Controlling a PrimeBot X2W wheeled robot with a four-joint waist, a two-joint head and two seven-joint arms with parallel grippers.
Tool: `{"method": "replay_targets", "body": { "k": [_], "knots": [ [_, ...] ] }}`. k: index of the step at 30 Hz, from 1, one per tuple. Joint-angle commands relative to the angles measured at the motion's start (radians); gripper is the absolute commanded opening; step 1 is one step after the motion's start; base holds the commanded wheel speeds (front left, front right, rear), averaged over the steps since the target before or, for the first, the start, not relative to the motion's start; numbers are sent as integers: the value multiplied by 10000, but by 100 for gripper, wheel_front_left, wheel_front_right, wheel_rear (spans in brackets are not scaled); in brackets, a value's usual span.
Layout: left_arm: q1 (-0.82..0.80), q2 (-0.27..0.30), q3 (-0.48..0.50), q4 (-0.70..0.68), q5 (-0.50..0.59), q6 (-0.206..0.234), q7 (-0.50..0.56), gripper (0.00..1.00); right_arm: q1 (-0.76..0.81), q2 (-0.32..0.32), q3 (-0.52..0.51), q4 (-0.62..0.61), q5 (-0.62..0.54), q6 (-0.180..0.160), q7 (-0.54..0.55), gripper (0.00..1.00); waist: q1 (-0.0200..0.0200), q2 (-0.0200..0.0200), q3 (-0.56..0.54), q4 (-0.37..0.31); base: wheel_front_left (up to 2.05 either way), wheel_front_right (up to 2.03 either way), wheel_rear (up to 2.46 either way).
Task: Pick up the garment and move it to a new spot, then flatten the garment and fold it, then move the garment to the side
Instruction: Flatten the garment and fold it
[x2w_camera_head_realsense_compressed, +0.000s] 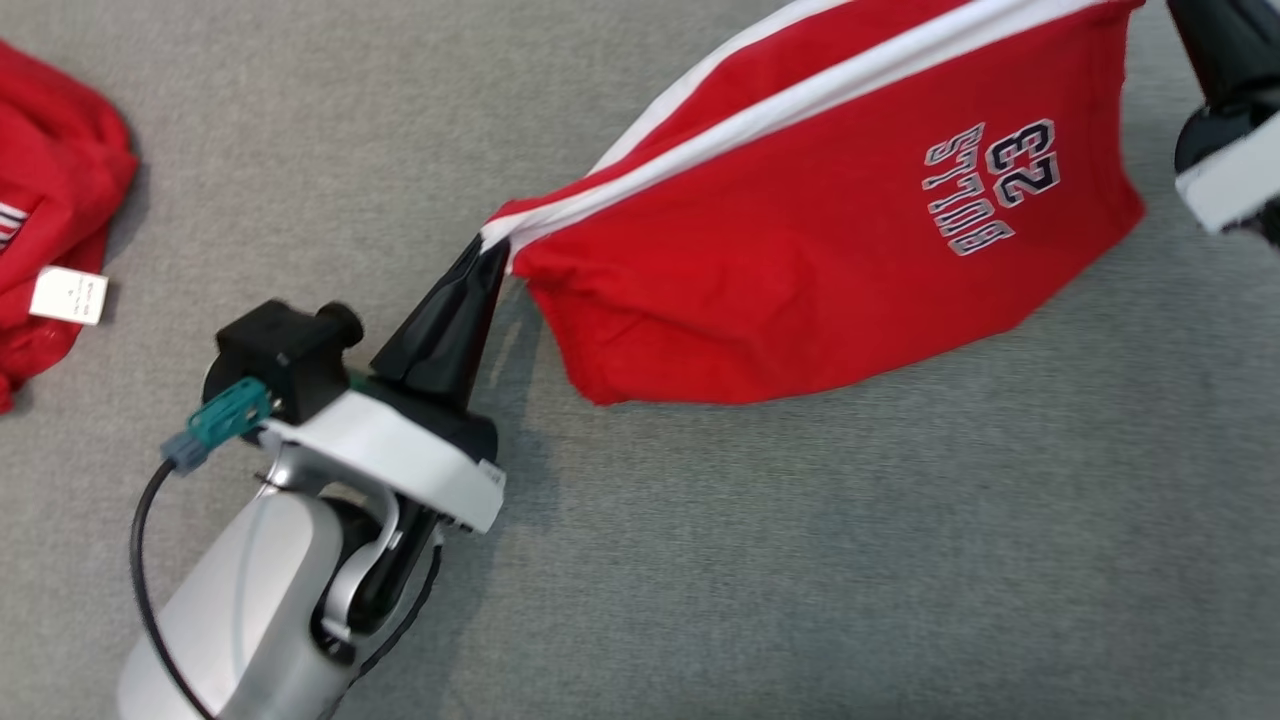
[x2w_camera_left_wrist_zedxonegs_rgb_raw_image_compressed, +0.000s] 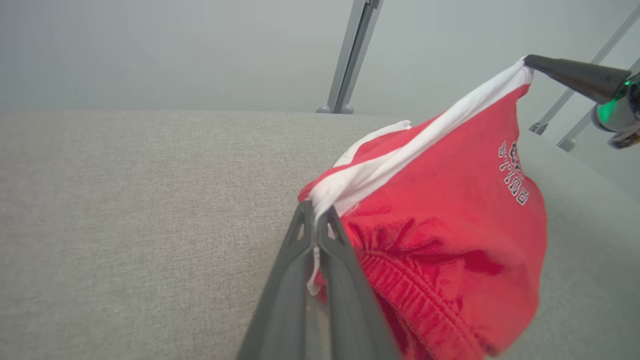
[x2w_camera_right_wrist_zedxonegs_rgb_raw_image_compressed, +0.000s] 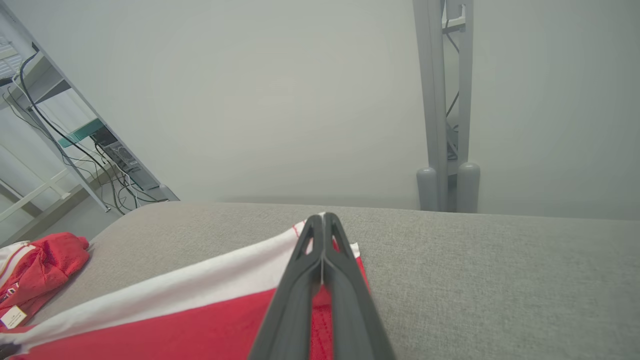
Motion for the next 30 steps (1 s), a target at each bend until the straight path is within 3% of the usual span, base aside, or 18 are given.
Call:
{"method": "replay_targets", "body": {
  "k": [1, 12, 13, 14, 15, 19, 23, 27, 30],
  "knots": [
    [-370, -128, -40, 297, -67, -169, -137, 0, -438, -110, 199, 518, 99, 1, -189, 0, 0, 0, 428, 462, 0, 0, 0],
    [-1774, -1087, -613, 2514, -98, -1055, -579, 0, -2323, -359, 2074, 3708, 571, 1, -1300, 0, 0, 0, 743, 1105, 0, 0, 0],
    [-1816, -1136, -632, 2647, -128, -1118, -620, 4, -2375, -347, 2229, 3866, 666, 1, -1415, 34, 0, 0, 728, 1103, 0, 0, 0],
    [-1849, -1160, -604, 2747, -144, -1108, -689, 34, -2410, -309, 2341, 3988, 773, 1, -1561, 85, 0, 0, 708, 1079, 0, 0, 0],
    [-1850, -1177, -582, 2846, -139, -1086, -764, 100, -2415, -297, 2425, 4102, 861, 1, -1749, 100, 0, 0, 661, 1047, 0, 0, 0],
    [-1715, -1218, -537, 3074, -87, -1008, -1043, 100, -2041, -241, 2690, 4223, 1176, 1, -2728, 100, 0, 0, 405, 841, 0, 0, 0],
    [-1419, -1050, -190, 2929, 21, -653, -1598, 100, -1495, -273, 2878, 3978, 1120, 1, -3975, 100, 0, 0, 59, 460, 0, 0, 0],
    [-1007, -797, 433, 2420, 303, -6, -2101, 100, -839, -208, 2598, 3704, 370, 1, -4615, 100, 0, 0, -247, -7, 0, 0, 0],
    [-602, -580, 974, 1885, 595, 343, -2268, 100, -327, 81, 1773, 3186, -623, 1, -4690, 100, 0, 0, -427, -343, 0, 0, 0]
  ]
}}
